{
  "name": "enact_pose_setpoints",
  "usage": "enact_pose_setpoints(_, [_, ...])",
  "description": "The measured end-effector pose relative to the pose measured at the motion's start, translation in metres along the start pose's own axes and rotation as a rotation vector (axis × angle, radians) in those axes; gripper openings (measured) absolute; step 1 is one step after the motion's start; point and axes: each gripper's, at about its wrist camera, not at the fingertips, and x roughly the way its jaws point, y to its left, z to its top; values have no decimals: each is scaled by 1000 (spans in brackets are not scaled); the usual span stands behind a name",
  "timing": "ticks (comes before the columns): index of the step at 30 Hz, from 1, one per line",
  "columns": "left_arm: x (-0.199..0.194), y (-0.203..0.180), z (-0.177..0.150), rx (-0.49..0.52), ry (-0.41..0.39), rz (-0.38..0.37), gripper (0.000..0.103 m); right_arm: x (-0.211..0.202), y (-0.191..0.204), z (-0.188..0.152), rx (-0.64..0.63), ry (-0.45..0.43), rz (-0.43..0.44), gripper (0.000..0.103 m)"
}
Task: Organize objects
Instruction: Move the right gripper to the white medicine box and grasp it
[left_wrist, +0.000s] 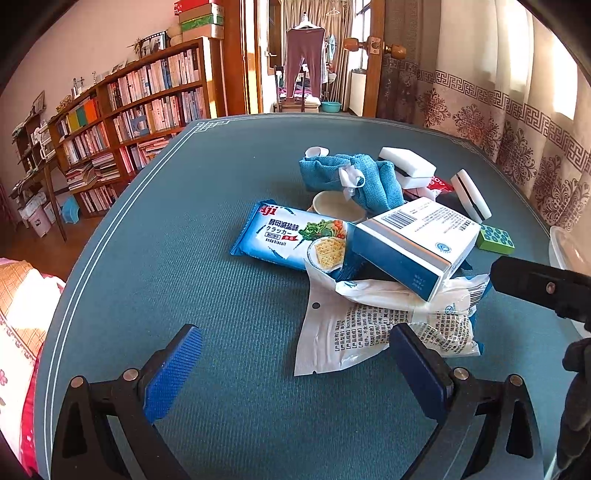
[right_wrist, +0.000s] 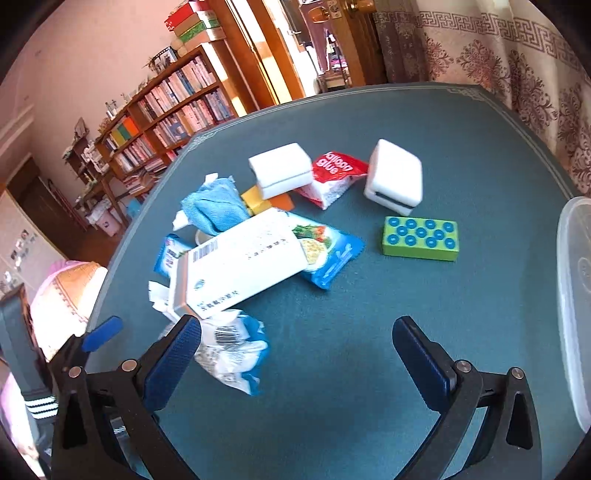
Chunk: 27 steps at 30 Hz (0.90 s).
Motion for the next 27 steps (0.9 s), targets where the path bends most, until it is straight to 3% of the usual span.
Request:
enact_pose_setpoints(5, [0,4,-1,-7,0,-5,103,21,9,11,79,40,139,102])
enact_pose_setpoints(13, [2,10,-1,-11,8,-30,103,64,9,18,220,114,278,76])
enact_pose_setpoints(17, [2,12,-2,-10,10,-39,103,76,5,16,260,114,308,48])
enact_pose_setpoints(20, [2,12,-2,-13,12,-47,103,73,6,16,254,83,319,35])
enact_pose_setpoints(27, [-1,7,-1,-27,39,-122,103,51,0,16,249,23,301,26])
